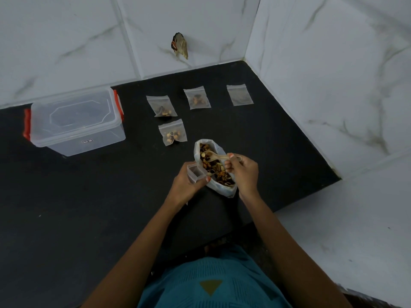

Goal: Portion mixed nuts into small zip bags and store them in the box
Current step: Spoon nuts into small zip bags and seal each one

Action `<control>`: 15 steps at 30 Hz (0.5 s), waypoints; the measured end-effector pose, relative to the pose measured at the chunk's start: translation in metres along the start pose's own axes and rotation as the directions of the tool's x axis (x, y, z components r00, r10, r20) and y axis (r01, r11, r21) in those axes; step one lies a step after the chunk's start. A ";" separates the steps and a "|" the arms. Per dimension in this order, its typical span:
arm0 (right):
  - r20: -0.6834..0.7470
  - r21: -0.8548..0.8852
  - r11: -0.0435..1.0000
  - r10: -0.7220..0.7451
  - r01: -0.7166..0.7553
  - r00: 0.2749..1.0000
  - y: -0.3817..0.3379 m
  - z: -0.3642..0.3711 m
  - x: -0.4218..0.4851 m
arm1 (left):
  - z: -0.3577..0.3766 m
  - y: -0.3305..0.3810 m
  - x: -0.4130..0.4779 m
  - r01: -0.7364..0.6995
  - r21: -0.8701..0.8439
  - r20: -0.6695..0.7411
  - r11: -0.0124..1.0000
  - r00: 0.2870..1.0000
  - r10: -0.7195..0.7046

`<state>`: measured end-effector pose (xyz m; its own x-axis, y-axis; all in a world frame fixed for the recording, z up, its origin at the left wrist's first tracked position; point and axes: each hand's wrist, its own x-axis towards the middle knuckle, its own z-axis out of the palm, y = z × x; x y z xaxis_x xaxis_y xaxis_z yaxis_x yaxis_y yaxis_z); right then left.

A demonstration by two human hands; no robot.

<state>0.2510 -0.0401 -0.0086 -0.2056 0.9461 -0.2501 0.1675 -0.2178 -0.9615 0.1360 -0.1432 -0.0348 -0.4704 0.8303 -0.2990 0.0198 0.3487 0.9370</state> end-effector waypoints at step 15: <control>0.017 0.200 0.967 0.154 -0.154 0.988 -0.010 0.002 -0.002 | 0.000 0.002 -0.002 -0.008 0.037 0.006 0.999 1.000 0.007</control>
<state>0.2479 -0.0403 0.0009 -0.1934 0.8971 -0.3973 0.0008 -0.4048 -0.9144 0.1366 -0.1441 -0.0323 -0.4649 0.8354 -0.2931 0.0562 0.3582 0.9320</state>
